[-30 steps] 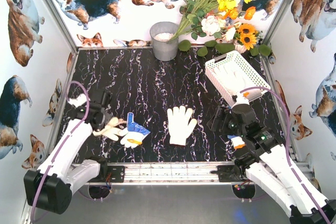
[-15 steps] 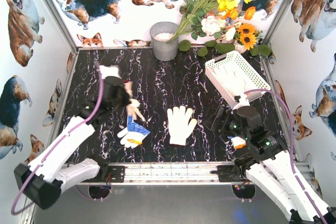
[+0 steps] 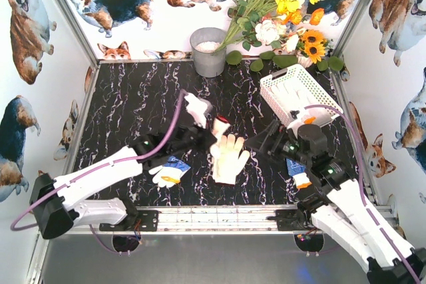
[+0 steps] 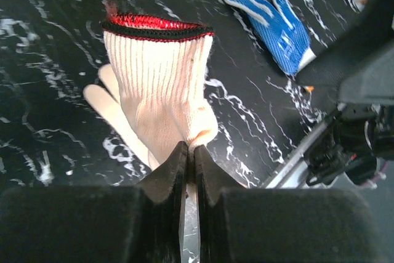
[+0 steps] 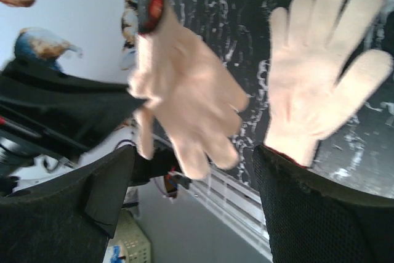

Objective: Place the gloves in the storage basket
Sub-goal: Pick up the glove from the center of the board.

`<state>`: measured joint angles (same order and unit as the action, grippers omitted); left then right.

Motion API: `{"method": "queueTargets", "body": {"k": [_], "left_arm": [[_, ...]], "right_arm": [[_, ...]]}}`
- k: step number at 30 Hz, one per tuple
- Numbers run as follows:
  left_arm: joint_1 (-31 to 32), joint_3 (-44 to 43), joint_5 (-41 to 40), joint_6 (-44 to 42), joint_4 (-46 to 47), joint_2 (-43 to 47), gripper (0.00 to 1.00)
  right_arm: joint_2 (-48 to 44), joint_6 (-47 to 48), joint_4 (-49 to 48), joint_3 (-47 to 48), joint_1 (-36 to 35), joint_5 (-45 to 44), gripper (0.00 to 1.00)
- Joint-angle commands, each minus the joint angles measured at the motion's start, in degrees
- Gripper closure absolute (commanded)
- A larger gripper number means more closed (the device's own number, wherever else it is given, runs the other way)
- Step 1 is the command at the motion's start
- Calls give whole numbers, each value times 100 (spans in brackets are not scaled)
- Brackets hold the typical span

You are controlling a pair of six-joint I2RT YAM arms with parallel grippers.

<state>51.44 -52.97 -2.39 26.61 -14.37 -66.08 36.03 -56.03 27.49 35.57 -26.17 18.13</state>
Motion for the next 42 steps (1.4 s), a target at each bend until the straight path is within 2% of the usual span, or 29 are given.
{"method": "queueTargets", "body": {"k": [1, 11, 18, 20, 21, 22, 25, 26, 27, 29, 31, 32, 34, 37, 42], "left_arm": [[408, -72, 119, -169, 494, -203, 100], [772, 234, 398, 28, 1174, -285, 100], [937, 440, 419, 92, 1488, -326, 100], [929, 464, 436, 88, 1554, -355, 100], [930, 447, 444, 63, 1534, -382, 100], [933, 415, 442, 37, 1481, -417, 100], [934, 337, 441, -12, 1384, -447, 100], [934, 332, 445, -15, 1359, -432, 100], [933, 331, 409, -8, 1327, -401, 100], [922, 344, 240, 1, 1223, -285, 83], [922, 386, -8, 38, 1121, -106, 46], [914, 433, -113, 53, 1094, 8, 31], [857, 449, -287, 27, 935, 221, 14], [623, 253, -244, -100, 498, 454, 2], [-52, -35, 787, -388, -46, 735, 0]], "right_arm": [[318, -708, -1485, 220, -2, 532, 20], [730, -641, -1129, 390, -6, 338, 22], [995, -636, -1089, 461, -168, 483, 35], [996, -605, -1049, 477, -251, 470, 43], [971, -573, -1063, 465, -287, 460, 54], [962, -523, -1094, 460, -320, 463, 60], [903, -356, -1088, 468, -361, 459, 91], [879, -299, -1087, 476, -362, 461, 99], [853, -242, -1069, 489, -362, 463, 100], [815, -54, -970, 563, -362, 463, 100], [796, 187, -784, 683, -362, 454, 100], [792, 325, -669, 748, -362, 471, 100], [778, 728, -390, 897, -362, 476, 100], [774, 1235, -66, 1052, -354, 557, 100], [948, 1972, 106, 1287, -353, 1566, 100]]}}
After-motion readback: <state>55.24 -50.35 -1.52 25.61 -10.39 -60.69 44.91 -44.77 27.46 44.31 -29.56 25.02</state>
